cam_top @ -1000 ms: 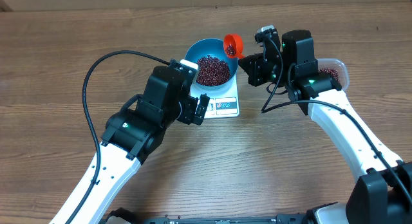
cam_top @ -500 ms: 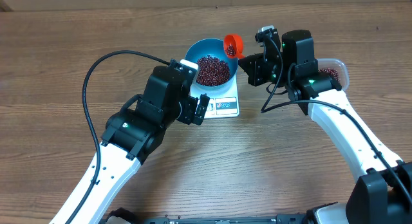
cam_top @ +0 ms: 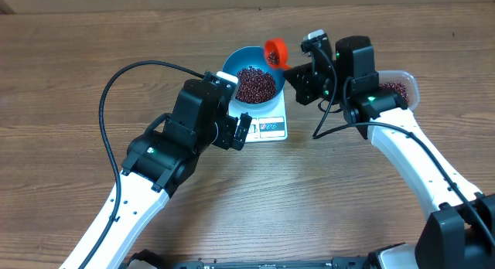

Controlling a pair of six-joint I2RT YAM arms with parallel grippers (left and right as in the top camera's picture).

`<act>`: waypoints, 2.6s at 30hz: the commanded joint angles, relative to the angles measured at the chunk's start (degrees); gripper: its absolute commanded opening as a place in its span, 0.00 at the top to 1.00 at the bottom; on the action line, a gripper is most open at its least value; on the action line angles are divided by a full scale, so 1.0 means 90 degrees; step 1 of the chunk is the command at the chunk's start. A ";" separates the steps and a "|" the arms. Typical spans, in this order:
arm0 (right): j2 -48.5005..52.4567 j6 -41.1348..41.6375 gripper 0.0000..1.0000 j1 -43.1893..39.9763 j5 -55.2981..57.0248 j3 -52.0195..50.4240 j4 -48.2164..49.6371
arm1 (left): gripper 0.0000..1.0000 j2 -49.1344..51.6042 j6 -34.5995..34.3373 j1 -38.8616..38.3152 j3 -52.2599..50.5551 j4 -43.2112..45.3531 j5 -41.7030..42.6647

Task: Scoop item into bowl and weigh 150g on scale
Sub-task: 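Tilt the scoop with the right gripper, trickling a few beans into bowl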

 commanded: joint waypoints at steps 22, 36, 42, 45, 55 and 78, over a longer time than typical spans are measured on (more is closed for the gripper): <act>0.0015 -0.0508 0.96 0.0024 0.0359 0.0019 0.0049 | 0.00 0.0027 0.0029 0.0027 0.0143 0.0007 -0.0056; 0.0019 -0.0386 0.96 0.0012 0.0471 0.0019 -0.0012 | 0.00 0.0027 0.0029 0.0027 0.0143 0.0007 -0.0056; 0.0019 -0.0384 0.96 0.0012 0.0471 0.0019 -0.0024 | 0.00 0.0027 0.0029 0.0027 0.0143 0.0007 -0.0056; 0.0019 -0.0384 0.96 0.0012 0.0471 0.0019 -0.0032 | 0.01 0.0027 0.0029 0.0027 0.0143 0.0007 -0.0056; 0.0019 -0.0510 0.96 0.0073 0.0024 0.0019 -0.0308 | 0.01 0.0027 0.0029 0.0027 0.0143 0.0007 -0.0056; 0.0034 -0.0330 0.96 0.0102 0.0466 0.0019 -0.0044 | 0.00 0.0027 0.0029 0.0027 0.0143 0.0007 -0.0056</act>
